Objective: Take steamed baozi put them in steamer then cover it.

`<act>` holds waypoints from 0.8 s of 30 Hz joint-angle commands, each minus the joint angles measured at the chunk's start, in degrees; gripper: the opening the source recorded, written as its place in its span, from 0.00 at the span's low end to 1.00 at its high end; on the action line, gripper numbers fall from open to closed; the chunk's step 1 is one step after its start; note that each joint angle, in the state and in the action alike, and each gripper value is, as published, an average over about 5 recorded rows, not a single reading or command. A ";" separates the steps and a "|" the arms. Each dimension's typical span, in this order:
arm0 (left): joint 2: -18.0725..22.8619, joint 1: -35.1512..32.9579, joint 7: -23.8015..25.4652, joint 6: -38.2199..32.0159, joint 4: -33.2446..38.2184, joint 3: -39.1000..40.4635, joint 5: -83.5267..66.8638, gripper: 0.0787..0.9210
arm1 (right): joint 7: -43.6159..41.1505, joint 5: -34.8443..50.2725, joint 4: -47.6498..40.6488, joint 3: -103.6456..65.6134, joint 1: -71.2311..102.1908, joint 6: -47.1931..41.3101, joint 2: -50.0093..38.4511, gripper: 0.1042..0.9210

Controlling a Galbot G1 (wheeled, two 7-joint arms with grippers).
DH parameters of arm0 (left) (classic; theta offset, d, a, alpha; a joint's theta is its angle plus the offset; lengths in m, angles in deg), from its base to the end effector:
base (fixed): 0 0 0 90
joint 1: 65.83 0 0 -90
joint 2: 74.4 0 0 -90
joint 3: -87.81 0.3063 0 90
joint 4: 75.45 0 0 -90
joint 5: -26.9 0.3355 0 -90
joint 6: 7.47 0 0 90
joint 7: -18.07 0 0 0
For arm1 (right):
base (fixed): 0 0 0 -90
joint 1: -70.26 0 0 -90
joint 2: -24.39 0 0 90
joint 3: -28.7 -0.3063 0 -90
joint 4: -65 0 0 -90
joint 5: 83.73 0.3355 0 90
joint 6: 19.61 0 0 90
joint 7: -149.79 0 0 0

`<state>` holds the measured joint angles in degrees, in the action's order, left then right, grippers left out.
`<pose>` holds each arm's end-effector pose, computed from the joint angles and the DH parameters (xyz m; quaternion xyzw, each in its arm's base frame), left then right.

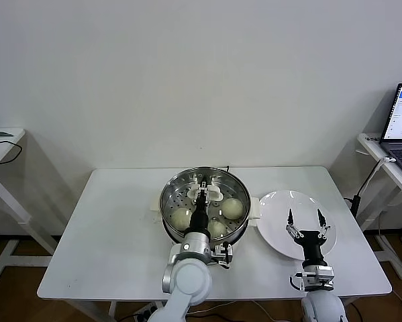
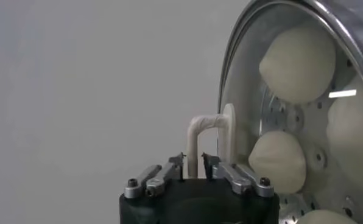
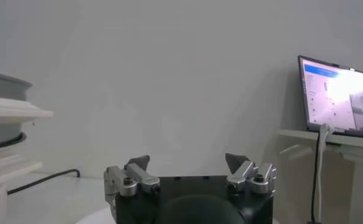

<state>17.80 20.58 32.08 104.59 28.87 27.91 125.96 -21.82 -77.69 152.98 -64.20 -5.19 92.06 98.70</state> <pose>0.2671 -0.1715 -0.2341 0.0441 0.7046 0.7073 0.0362 0.2483 -0.1024 -0.3761 0.0736 0.9922 -0.0844 0.0557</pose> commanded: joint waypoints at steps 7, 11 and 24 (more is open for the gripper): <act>2.79 -4.08 0.60 0.64 9.36 2.75 -1.70 0.72 | 0.07 0.00 0.42 0.22 -0.62 -0.34 0.01 0.88; 1.09 -6.80 1.27 0.79 14.04 3.71 -2.35 0.84 | -0.12 -0.07 0.74 0.19 -0.86 0.06 -0.05 0.88; -15.22 -20.42 -4.88 -3.74 30.74 -8.93 -36.66 0.88 | 0.41 6.57 4.03 2.11 -0.13 -3.86 -1.22 0.88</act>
<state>17.84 10.44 33.57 105.29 45.89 29.22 119.10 -21.27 -77.29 154.73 -63.40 -5.94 91.11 97.92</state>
